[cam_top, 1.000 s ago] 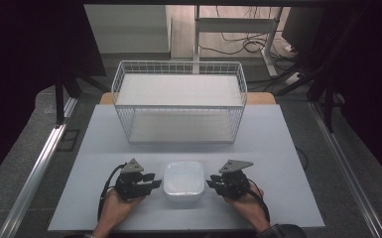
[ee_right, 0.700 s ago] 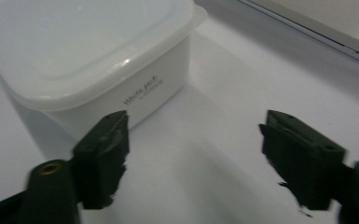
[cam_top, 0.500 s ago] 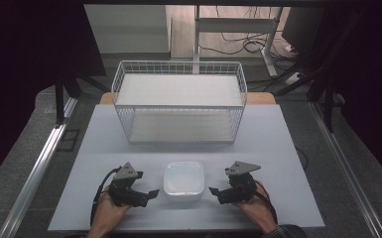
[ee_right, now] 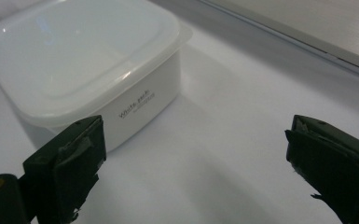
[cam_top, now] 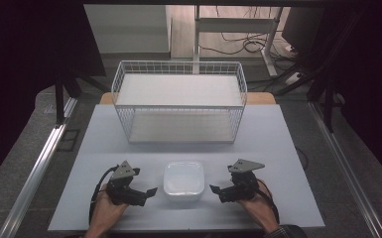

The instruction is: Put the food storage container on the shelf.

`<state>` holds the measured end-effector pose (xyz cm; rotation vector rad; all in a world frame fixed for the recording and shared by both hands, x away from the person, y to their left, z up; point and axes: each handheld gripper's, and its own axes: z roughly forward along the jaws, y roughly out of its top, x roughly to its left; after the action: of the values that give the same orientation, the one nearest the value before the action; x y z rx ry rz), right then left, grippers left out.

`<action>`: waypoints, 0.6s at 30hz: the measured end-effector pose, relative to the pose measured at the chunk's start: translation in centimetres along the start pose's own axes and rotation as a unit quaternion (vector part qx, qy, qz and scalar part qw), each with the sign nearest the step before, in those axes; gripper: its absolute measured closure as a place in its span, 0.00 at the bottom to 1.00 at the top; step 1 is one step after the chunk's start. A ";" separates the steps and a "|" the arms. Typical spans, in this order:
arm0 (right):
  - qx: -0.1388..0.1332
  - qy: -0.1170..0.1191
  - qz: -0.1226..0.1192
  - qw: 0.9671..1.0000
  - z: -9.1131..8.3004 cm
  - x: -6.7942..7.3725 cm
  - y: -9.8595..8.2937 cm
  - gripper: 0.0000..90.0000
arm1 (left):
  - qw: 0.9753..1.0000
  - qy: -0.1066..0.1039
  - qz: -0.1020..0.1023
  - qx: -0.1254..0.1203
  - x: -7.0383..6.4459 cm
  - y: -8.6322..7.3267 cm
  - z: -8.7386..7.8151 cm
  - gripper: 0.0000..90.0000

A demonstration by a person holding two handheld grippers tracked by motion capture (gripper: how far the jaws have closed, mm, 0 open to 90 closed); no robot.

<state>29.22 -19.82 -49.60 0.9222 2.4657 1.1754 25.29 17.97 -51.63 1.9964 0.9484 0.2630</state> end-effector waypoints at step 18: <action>0.007 0.036 0.011 0.999 0.8 1.6 3.0 0.00 | 0.998 -0.062 0.000 -0.004 -1.3 3.4 1.5 0.03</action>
<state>29.65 -16.90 -47.73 0.9287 2.5297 1.2216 26.91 15.07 -49.58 1.9818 0.8682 0.1411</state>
